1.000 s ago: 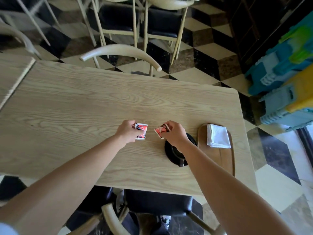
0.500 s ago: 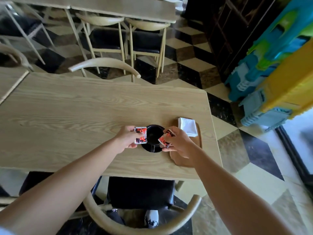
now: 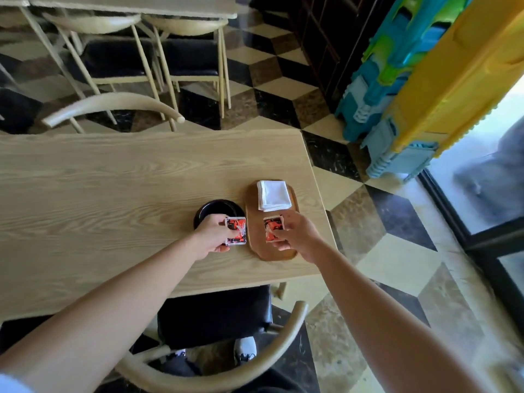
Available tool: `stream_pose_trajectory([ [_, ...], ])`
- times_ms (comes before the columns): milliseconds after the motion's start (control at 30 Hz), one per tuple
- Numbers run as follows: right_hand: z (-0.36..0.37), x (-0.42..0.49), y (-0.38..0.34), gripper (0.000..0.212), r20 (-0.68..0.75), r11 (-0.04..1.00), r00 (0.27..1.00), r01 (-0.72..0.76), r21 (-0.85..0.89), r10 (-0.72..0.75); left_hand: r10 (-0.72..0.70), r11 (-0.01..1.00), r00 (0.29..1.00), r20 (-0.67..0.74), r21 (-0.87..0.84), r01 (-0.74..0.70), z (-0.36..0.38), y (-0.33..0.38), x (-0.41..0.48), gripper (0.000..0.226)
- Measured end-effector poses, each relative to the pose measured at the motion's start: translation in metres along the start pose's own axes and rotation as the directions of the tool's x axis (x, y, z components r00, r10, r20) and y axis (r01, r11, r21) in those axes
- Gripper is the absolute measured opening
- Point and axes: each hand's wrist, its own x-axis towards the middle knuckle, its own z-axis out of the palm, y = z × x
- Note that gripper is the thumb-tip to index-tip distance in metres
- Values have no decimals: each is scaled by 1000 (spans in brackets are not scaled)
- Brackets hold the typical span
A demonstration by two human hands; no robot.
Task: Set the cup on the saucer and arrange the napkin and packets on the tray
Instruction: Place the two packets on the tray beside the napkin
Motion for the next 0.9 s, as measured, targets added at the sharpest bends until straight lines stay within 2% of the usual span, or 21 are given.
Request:
stream_pose_trajectory([
  [167, -30, 2, 20, 45, -105, 997, 992, -66, 43, 70, 4, 999, 1000, 13, 47, -5, 37, 0, 14, 20],
  [433, -47, 32, 47, 46, -171, 986, 974, -160, -39, 151, 52, 986, 996, -79, 163, -38, 78, -8, 57, 26],
  [533, -45, 56, 59, 38, -174, 972, 973, -181, -148, 154, 82, 967, 991, -102, 247, -55, 90, -17, 78, 27],
  [767, -40, 95, 76, 27, -208, 930, 974, -153, -334, 85, 115, 947, 964, -239, 321, -33, 108, -26, 107, 28],
  [900, -37, 103, 75, 29, -223, 878, 974, -147, -456, 47, 184, 898, 959, -216, 435, -74, 109, -23, 113, 28],
])
